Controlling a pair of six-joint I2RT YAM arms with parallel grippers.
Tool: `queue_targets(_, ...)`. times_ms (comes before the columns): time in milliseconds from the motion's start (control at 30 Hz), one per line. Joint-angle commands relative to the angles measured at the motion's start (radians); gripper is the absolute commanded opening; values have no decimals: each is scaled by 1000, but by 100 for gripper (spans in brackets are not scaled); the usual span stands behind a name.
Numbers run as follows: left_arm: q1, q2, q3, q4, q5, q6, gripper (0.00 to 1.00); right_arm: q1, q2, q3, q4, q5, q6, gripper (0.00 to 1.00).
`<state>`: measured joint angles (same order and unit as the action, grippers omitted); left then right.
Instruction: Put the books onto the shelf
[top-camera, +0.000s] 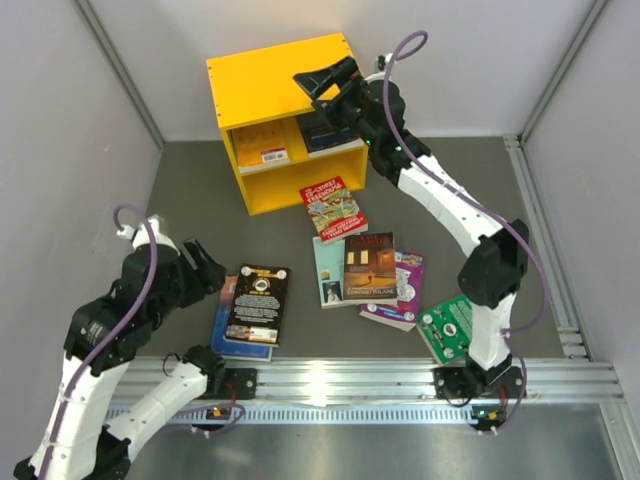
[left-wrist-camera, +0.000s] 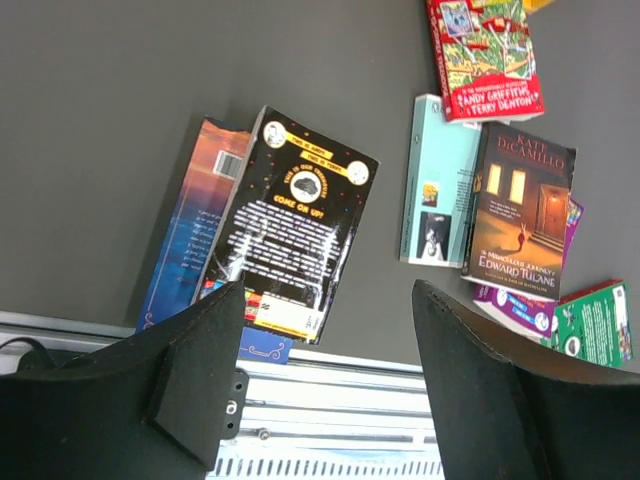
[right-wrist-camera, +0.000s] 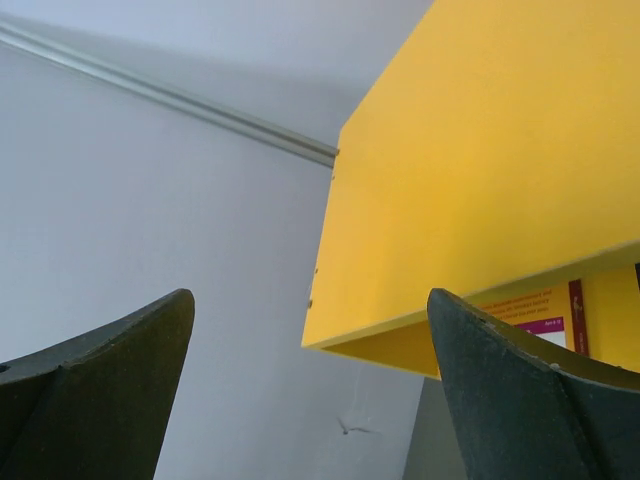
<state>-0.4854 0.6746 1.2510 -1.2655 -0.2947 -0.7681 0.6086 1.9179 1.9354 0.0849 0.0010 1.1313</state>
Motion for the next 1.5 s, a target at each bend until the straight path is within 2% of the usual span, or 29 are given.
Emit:
queue_targets(0, 2, -26, 44, -57, -61, -26, 73, 11, 62, 122, -115, 44, 33, 100)
queue_targets(133, 2, -33, 56, -80, -92, -33, 73, 20, 12, 57, -52, 4, 33, 100)
queue_targets(267, 2, -33, 53, -78, -113, -25, 73, 25, -77, -132, -4, -35, 59, 100)
queue_targets(367, 2, -23, 36, -54, -106, -10, 74, 26, -109, -196, 21, -21, 68, 100)
queue_targets(500, 2, 8, 22, -11, -72, 15, 73, 25, -64, -164, 32, -6, 70, 100)
queue_targets(700, 4, 42, 19, 14, -50, 39, 74, 25, 79, -3, 38, 68, 99, 100)
queue_targets(833, 2, 34, 21, 2, -61, 41, 73, 26, 170, 132, -16, 122, 142, 100)
queue_targets(967, 2, 33, 30, -17, -77, 43, 73, 31, 220, 154, -16, 203, 209, 99)
queue_targets(1067, 4, 28, 30, -28, -84, 43, 73, 45, 240, 152, 29, 263, 263, 88)
queue_targets(1133, 2, 25, 30, -35, -89, 41, 73, 56, 245, 152, 56, 298, 303, 65)
queue_targets(1200, 2, 20, 30, -41, -93, 43, 73, 66, 242, 160, 59, 321, 311, 53)
queue_targets(1233, 4, 22, 28, -41, -95, 43, 73, 68, 234, 160, 59, 326, 306, 43)
queue_targets(1367, 2, 16, 16, -34, -87, 39, 74, 69, 204, 116, 53, 372, 298, 31)
queue_targets(1467, 4, 20, 13, -23, -72, 41, 74, 59, 205, 131, 53, 351, 277, 23)
